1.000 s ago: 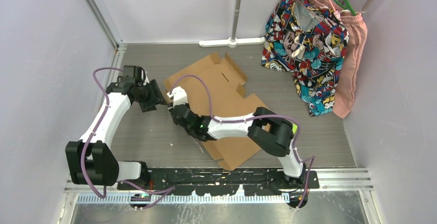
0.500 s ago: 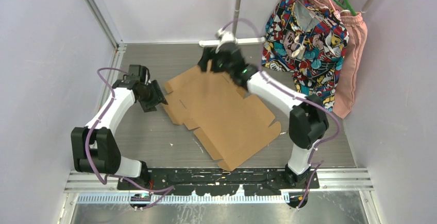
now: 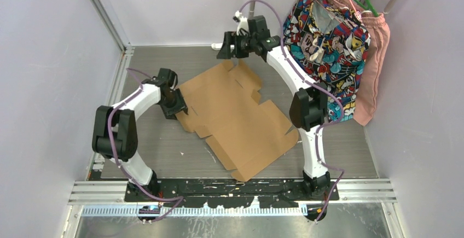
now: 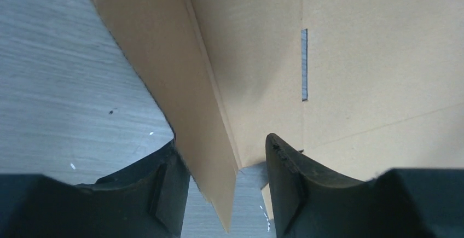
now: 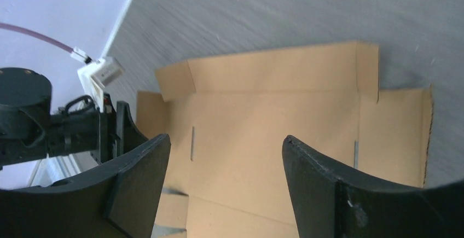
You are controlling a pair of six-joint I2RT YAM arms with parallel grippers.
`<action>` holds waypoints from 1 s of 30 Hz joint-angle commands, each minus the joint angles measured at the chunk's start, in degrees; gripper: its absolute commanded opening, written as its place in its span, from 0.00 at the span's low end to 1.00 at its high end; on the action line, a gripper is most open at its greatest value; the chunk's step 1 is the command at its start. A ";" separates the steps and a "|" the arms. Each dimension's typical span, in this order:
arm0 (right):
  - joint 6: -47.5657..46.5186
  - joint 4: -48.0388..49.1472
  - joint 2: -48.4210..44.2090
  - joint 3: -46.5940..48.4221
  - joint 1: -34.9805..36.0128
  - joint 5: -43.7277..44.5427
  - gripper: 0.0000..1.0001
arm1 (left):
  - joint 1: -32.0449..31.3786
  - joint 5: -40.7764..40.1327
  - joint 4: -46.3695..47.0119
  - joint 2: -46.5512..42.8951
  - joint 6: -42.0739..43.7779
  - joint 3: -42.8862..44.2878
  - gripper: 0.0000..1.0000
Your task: Fold the paper box
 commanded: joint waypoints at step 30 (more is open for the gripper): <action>-37.92 -8.90 -13.49 -8.92 -3.45 -2.22 0.91 | -19.01 -45.48 24.21 -12.08 24.52 -4.03 0.00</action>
